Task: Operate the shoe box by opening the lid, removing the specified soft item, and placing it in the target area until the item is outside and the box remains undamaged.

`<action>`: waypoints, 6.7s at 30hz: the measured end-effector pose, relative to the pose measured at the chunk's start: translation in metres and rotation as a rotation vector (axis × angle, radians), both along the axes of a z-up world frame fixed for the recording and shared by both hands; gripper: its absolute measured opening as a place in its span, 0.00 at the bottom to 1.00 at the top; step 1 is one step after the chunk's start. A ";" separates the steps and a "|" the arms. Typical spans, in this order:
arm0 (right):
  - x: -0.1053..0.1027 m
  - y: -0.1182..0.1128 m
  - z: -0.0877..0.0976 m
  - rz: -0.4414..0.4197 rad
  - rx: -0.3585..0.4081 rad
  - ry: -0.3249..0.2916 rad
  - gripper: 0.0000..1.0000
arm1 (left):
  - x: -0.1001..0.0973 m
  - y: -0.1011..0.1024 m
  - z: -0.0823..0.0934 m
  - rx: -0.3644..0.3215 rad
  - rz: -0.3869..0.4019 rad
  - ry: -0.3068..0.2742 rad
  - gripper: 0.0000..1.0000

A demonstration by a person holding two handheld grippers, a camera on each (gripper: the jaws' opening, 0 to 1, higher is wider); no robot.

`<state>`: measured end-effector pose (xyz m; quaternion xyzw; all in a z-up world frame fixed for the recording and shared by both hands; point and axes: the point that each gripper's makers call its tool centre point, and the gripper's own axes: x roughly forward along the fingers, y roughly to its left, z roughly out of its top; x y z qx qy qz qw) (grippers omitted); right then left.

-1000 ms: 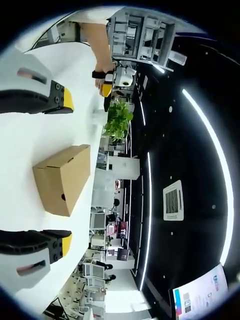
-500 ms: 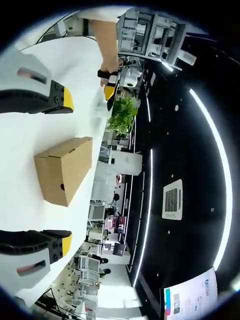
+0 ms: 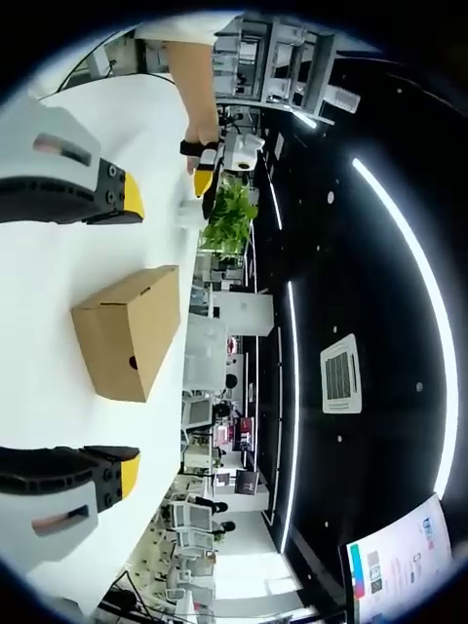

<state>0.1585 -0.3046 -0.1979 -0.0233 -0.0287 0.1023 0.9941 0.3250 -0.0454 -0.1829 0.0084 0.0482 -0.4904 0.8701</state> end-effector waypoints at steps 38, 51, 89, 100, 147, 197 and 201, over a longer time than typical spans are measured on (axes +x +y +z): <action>0.044 0.017 -0.007 0.012 -0.033 0.046 0.94 | 0.046 -0.010 -0.020 0.048 -0.041 0.012 0.96; 0.060 0.015 -0.021 0.018 -0.006 0.119 0.92 | 0.062 -0.020 -0.027 0.047 -0.041 0.039 0.96; 0.118 0.031 -0.030 -0.085 -0.013 0.105 1.00 | 0.123 -0.040 -0.044 0.043 -0.101 0.026 0.97; 0.123 0.030 -0.039 -0.090 -0.010 0.139 1.00 | 0.135 -0.044 -0.053 0.025 -0.124 0.036 0.96; 0.148 0.041 -0.058 -0.177 -0.082 0.231 0.93 | 0.123 -0.078 -0.073 0.046 -0.275 0.068 0.83; 0.162 0.031 -0.082 -0.140 -0.044 0.345 1.00 | 0.130 -0.084 -0.077 0.078 -0.290 -0.010 0.81; 0.162 0.029 -0.081 -0.125 -0.022 0.327 1.00 | 0.130 -0.083 -0.090 0.116 -0.294 0.045 0.79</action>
